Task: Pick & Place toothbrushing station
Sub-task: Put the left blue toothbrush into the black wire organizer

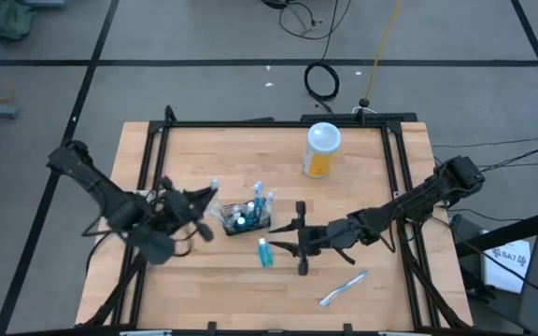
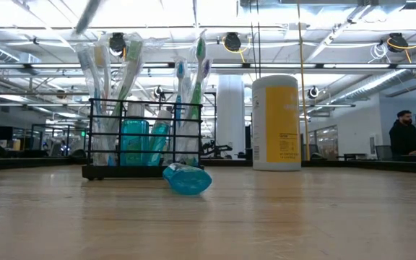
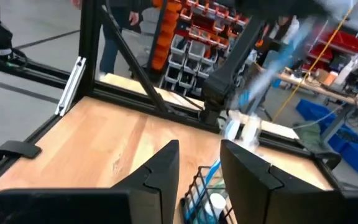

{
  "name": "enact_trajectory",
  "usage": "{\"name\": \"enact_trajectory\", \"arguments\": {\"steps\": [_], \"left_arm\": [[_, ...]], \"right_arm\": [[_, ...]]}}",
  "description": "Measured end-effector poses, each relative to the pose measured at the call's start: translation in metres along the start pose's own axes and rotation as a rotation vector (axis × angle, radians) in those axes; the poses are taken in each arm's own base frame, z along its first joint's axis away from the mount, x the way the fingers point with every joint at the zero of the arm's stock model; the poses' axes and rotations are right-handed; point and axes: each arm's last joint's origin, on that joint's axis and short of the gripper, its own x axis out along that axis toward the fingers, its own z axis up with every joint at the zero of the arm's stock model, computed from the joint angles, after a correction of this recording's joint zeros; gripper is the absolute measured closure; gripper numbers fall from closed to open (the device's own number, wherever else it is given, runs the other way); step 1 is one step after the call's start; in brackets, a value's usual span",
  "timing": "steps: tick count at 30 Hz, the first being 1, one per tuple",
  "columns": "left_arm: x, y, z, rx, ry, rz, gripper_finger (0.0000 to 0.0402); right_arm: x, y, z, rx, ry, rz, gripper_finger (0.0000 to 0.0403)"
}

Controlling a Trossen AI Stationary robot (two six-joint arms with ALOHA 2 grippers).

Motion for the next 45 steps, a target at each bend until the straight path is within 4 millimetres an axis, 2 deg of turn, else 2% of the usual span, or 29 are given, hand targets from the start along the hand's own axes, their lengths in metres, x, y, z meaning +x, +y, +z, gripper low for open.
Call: {"name": "enact_trajectory", "arguments": {"steps": [3, 7, 17, 25, 33, 38, 41, 45], "left_arm": [[0.007, -0.002, -0.018, -0.035, 0.008, -0.005, 0.0395], [0.006, -0.01, -0.036, -0.036, -0.027, -0.049, 0.0395], [0.007, -0.018, -0.038, -0.083, -0.18, -0.342, 0.0394], [0.011, -0.006, -0.078, -0.073, -0.198, -0.334, 0.0396], [0.019, 0.005, -0.115, 0.049, -0.218, -0.324, 0.0396], [0.025, 0.011, -0.126, 0.017, -0.195, -0.274, 0.0395], [0.034, 0.009, -0.136, 0.018, -0.167, -0.238, 0.0396], [0.037, 0.007, -0.141, -0.025, -0.153, -0.232, 0.0394]], "right_arm": [[0.0, 0.0, -0.001, -0.02, 0.008, 0.001, 0.0292], [0.0, 0.0, 0.0, -0.024, 0.003, -0.001, 0.0291], [0.0, 0.0, -0.001, -0.041, 0.004, -0.001, 0.0291], [0.0, 0.0, -0.001, -0.014, 0.005, 0.0, 0.0291], [0.0, 0.0, -0.001, -0.022, 0.004, 0.0, 0.0291], [0.001, -0.001, -0.001, -0.022, 0.005, -0.001, 0.0291], [0.001, -0.001, -0.001, -0.022, 0.005, -0.001, 0.0291], [0.001, -0.001, -0.001, -0.02, 0.004, -0.001, 0.0291]]}}
